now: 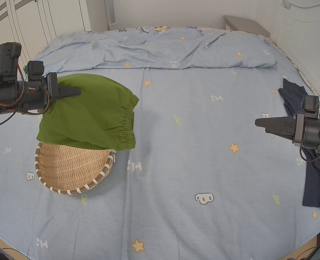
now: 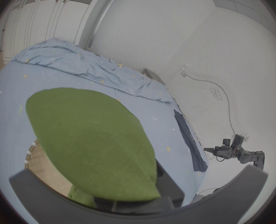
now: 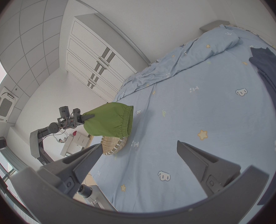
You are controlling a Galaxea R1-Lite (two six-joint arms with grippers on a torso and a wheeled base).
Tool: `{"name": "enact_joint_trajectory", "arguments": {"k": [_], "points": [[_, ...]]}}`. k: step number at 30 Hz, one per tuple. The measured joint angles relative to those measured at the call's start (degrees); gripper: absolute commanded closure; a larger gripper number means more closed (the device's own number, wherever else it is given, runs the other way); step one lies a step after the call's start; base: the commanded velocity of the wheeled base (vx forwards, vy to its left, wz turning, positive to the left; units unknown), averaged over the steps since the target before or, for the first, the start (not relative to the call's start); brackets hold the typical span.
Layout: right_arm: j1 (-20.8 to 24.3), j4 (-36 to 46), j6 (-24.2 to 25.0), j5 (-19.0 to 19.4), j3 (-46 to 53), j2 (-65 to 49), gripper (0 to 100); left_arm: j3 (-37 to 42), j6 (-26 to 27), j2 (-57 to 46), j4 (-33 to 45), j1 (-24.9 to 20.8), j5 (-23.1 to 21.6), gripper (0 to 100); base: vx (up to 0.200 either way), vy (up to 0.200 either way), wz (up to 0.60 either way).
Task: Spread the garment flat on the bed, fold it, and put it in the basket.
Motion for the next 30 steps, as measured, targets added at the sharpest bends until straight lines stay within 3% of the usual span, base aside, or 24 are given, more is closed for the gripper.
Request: {"name": "enact_joint_trajectory", "arguments": {"k": [13, 23, 30], "points": [[-0.38, 0.37, 0.05, 0.05, -0.16, -1.27, 0, 10.53, -1.04, -0.93, -0.04, 12.86, -0.46, 100, 0.0, 0.0, 0.0], [0.17, 0.44, 0.02, 0.05, 0.2, -1.77, 0, 13.42, -0.6, 4.78, 1.19, 15.76, 0.72, 100, 0.0, 0.0, 0.0], [0.37, 0.44, 0.02, 0.07, 0.28, -1.79, 0, 11.68, -0.33, 11.63, 3.88, 15.73, 7.31, 100, 0.0, 0.0, 0.0]]}}
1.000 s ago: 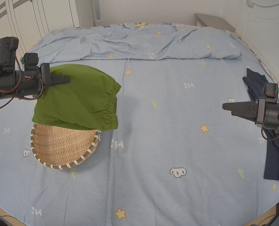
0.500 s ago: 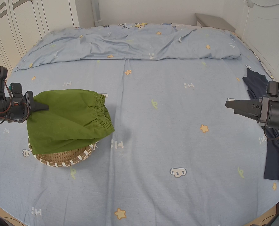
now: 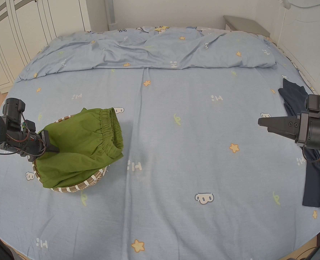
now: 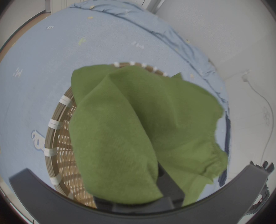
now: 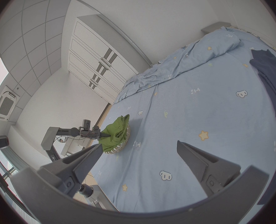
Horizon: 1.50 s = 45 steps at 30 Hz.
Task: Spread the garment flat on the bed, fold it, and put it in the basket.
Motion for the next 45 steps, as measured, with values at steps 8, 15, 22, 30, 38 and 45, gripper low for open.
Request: {"name": "enact_joint_trajectory", "arguments": {"k": [8, 15, 22, 30, 38, 45], "points": [[0.07, -0.02, -0.02, -0.02, 0.09, 0.0, 0, -3.24, 0.09, 6.92, 1.16, -0.77, 3.99, 100, 0.0, 0.0, 0.0], [0.16, -0.02, -0.02, -0.02, 0.15, 0.0, 0, -4.05, 0.06, 8.47, 1.32, -1.34, 4.11, 0, 0.0, 0.0, 0.0], [0.16, -0.02, -0.05, 0.0, 0.2, 0.05, 0, -4.07, -0.21, 6.85, 1.49, -1.6, 4.24, 0, 0.0, 0.0, 0.0], [0.07, -0.11, -0.06, -0.02, 0.44, 0.07, 0, -3.33, -0.21, -0.54, 2.3, -1.6, 4.57, 0, 0.0, 0.0, 0.0], [-0.33, -0.35, -0.84, -0.11, 3.23, -1.63, 0, 0.26, -0.11, -13.73, 2.67, -2.72, 5.45, 0, 0.0, 0.0, 0.0], [-1.68, -0.43, -5.41, -0.93, 11.22, -7.3, 0, 9.83, 0.0, -29.71, 2.36, -5.86, 11.22, 0, 0.0, 0.0, 0.0]]}}
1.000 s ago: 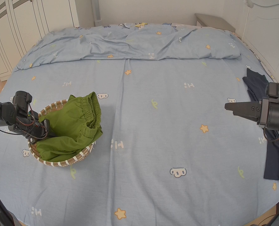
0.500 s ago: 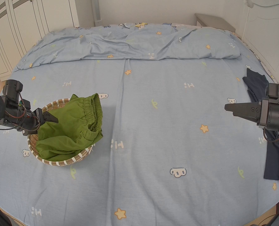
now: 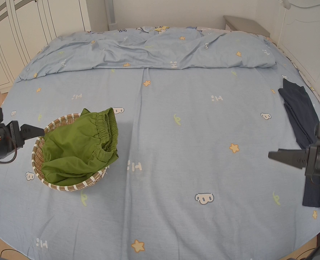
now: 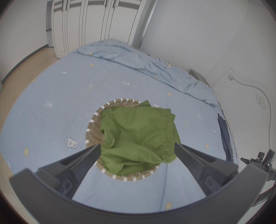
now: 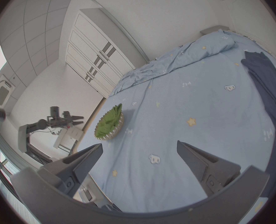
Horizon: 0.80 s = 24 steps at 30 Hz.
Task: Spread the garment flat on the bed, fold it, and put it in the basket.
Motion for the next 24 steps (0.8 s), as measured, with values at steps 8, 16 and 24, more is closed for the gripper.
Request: {"name": "enact_joint_trajectory", "arguments": {"k": [8, 16, 24], "points": [[-3.36, -0.12, -4.58, -0.52, 14.57, -13.4, 0, 11.96, 0.0, -22.19, 0.87, -4.05, 4.5, 0, 0.0, 0.0, 0.0], [-5.24, 6.27, -5.95, -0.79, 24.13, -33.39, 0, 23.2, 0.0, -44.76, 5.52, -6.13, 6.44, 0, 0.0, 0.0, 0.0], [-6.21, 15.2, -6.35, -1.62, 28.56, -53.61, 0, 38.5, 0.78, -62.05, 2.51, -7.16, 7.69, 0, 0.0, 0.0, 0.0]]}}
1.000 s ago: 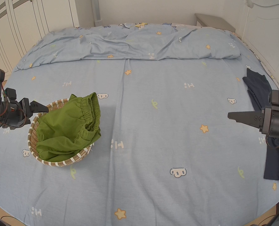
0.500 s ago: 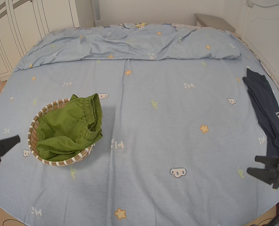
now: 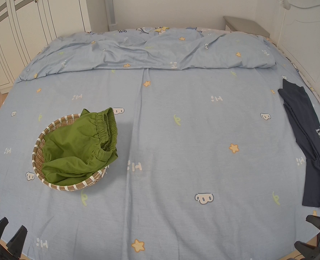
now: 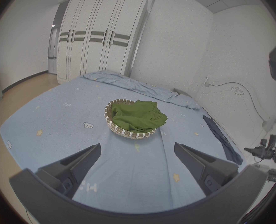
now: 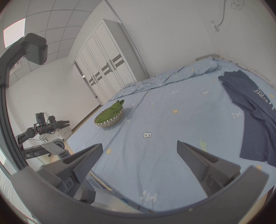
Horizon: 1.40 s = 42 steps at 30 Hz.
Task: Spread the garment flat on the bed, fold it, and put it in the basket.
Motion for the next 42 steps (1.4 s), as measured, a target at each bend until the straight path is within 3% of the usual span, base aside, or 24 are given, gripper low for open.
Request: {"name": "enact_joint_trajectory", "arguments": {"k": [5, 8, 14, 18, 24, 26, 42], "points": [[-0.39, 2.05, 0.0, -2.71, 1.27, -6.6, 0, 8.35, 6.62, -4.79, -12.12, 0.02, 1.43, 0, 0.0, 0.0, 0.0], [-0.59, 2.57, -0.04, -4.24, 1.63, -8.35, 0, 11.11, 11.46, -6.78, -15.45, 0.35, 3.62, 0, 0.0, 0.0, 0.0], [-1.95, 3.1, -1.29, -12.15, 2.15, -10.18, 0, 13.53, 14.67, -9.45, -14.13, 0.96, 6.53, 0, 0.0, 0.0, 0.0], [-4.55, 2.0, -5.8, -15.27, 2.93, -12.5, 0, 13.86, 15.29, -10.14, -13.56, 1.1, 6.83, 0, 0.0, 0.0, 0.0], [-5.84, -2.94, -8.46, -27.67, 5.44, -14.2, 0, 13.9, 15.52, -10.53, -13.34, 1.16, 6.95, 0, 0.0, 0.0, 0.0], [-5.99, -3.58, -8.92, -29.57, 6.1, -14.45, 0, 13.9, 15.57, -10.56, -13.26, 1.16, 7.0, 0, 0.0, 0.0, 0.0], [-6.28, -5.39, -9.35, -28.07, 6.95, -14.88, 0, 13.9, 15.7, -10.56, -13.18, 1.18, 7.06, 0, 0.0, 0.0, 0.0]]}}
